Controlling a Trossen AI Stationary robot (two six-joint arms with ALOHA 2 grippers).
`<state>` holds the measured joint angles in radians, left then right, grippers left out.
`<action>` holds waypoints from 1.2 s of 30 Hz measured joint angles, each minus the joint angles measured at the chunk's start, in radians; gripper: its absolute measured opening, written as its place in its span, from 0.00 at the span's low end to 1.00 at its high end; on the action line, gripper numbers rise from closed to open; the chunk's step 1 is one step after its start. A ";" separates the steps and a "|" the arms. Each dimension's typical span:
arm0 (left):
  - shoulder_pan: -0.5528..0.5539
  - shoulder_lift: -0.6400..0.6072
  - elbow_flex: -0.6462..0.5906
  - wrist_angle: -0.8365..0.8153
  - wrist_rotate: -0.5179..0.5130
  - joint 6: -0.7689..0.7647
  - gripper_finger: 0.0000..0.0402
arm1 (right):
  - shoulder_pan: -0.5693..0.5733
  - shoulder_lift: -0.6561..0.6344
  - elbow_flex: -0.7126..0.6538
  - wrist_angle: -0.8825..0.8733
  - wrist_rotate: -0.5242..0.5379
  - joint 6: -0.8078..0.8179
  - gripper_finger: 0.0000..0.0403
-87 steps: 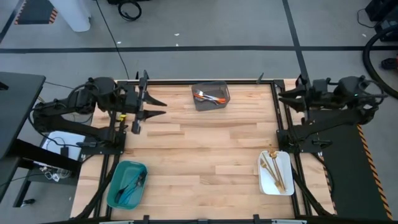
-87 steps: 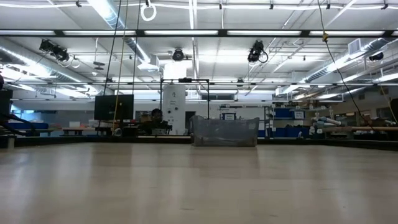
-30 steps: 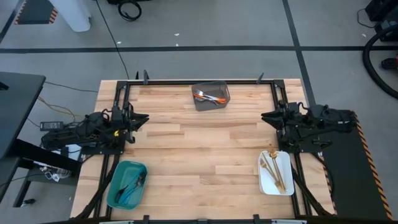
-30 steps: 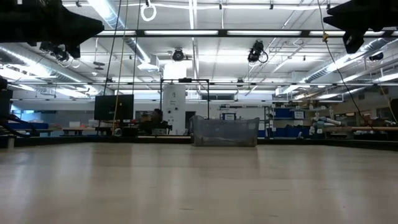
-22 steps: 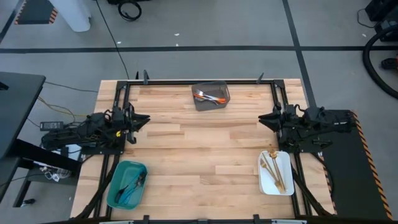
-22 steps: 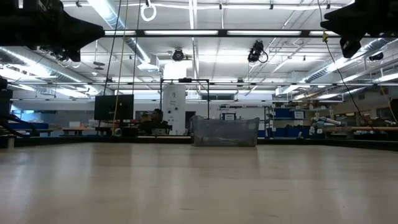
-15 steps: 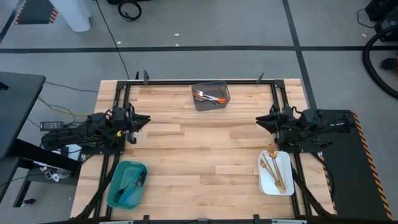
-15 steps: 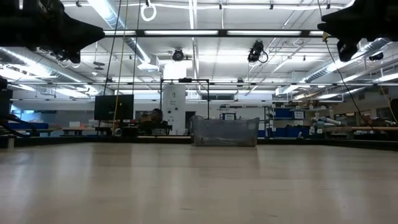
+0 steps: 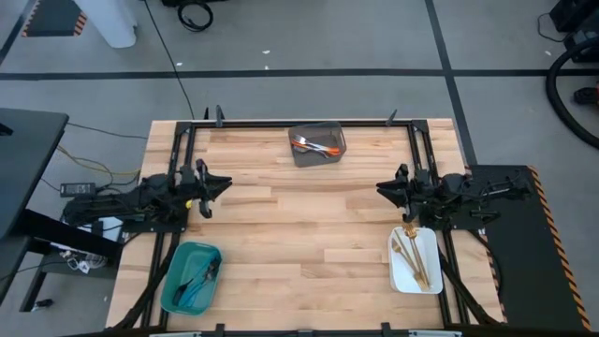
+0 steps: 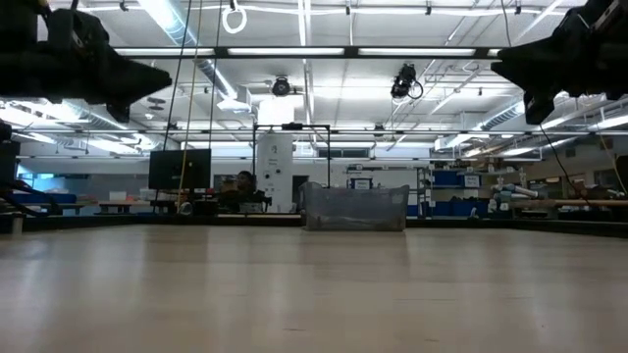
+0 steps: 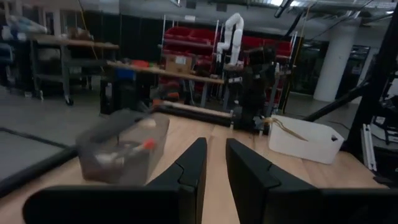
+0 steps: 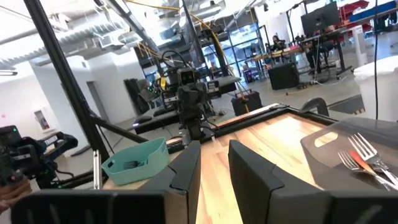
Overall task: Sort silverware by color (type)
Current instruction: Return to Home Position
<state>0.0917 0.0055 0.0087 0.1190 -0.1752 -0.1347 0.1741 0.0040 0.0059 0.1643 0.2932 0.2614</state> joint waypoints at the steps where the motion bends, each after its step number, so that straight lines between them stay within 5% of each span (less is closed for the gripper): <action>1: 0.000 0.001 0.000 -0.014 -0.002 -0.008 0.17 | 0.000 0.000 0.000 0.001 0.000 0.002 0.22; 14: -0.035 0.001 -0.001 -0.013 -0.005 0.049 0.17 | 0.000 -0.001 0.000 0.013 -0.005 -0.036 0.22; 23: -0.033 0.001 -0.001 0.023 -0.006 0.092 0.17 | 0.000 -0.001 0.000 0.016 0.154 -0.060 0.22; 36: -0.033 0.001 -0.001 0.041 -0.006 0.147 0.17 | 0.000 0.000 0.000 0.022 0.158 -0.055 0.22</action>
<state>0.0589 0.0063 0.0074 0.1596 -0.1810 0.0120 0.1743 0.0035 0.0059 0.1860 0.4511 0.2062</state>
